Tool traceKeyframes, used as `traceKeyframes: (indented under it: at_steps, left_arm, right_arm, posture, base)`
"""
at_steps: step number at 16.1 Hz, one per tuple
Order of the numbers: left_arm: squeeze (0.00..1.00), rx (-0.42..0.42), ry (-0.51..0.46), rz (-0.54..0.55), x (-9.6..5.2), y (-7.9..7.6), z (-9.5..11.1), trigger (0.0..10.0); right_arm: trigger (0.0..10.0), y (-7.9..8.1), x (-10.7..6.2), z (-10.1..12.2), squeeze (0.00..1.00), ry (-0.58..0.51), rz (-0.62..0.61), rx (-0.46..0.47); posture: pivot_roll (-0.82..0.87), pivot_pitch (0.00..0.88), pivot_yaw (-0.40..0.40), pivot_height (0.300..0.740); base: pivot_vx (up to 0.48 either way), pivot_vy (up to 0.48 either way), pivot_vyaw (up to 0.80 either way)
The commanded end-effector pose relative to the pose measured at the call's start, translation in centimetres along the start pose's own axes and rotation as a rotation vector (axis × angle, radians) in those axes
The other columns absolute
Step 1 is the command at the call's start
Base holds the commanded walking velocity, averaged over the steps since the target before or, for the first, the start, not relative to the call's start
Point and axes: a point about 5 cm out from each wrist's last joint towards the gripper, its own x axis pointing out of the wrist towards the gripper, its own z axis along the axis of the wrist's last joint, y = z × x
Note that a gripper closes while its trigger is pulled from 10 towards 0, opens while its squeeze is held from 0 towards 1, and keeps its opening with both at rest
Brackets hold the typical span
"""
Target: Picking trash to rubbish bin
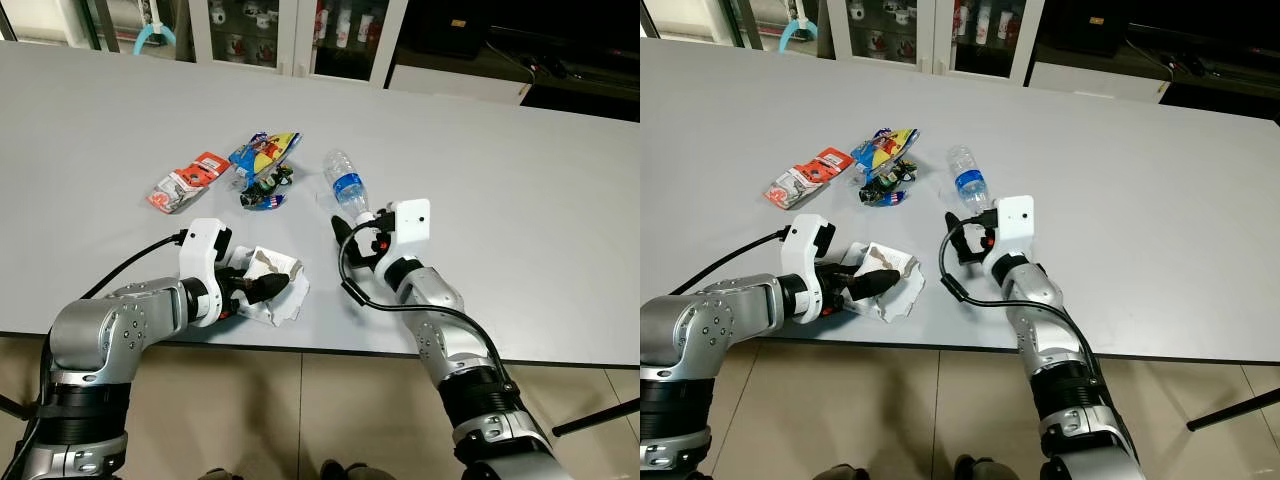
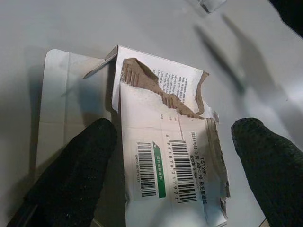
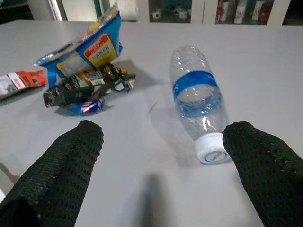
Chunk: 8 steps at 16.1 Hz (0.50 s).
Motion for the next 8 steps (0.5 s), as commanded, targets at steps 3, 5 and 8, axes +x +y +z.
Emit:
traceKeyframes:
  at_steps: [3, 5, 8]
  left_arm:
    - [0.0, -0.019, 0.017, -0.051, 0.5, -0.4, -0.8, 10.0]
    - [0.0, -0.02, 0.02, -0.054, 0.6, -0.3, -0.9, 10.0]
    - [0.0, -0.017, 0.02, -0.054, 0.7, -0.2, -0.9, 10.0]
  right_arm:
    - [10.0, -1.1, -0.5, -1.6, 0.0, 0.118, -0.034, -0.071]
    - [10.0, -1.3, -1.0, -2.2, 0.0, 0.162, 0.02, -0.078]
    - [10.0, -1.1, -1.8, -2.9, 0.0, 0.227, 0.142, -0.088]
  posture:
    - [-0.05, 0.102, -0.129, 0.74]
    - [-0.06, 0.103, -0.131, 0.74]
    - [-0.06, 0.103, -0.132, 0.74]
  base:
    - [0.0, 0.0, 0.0]
    - [0.0, 0.0, 0.0]
    - [0.0, 0.0, 0.0]
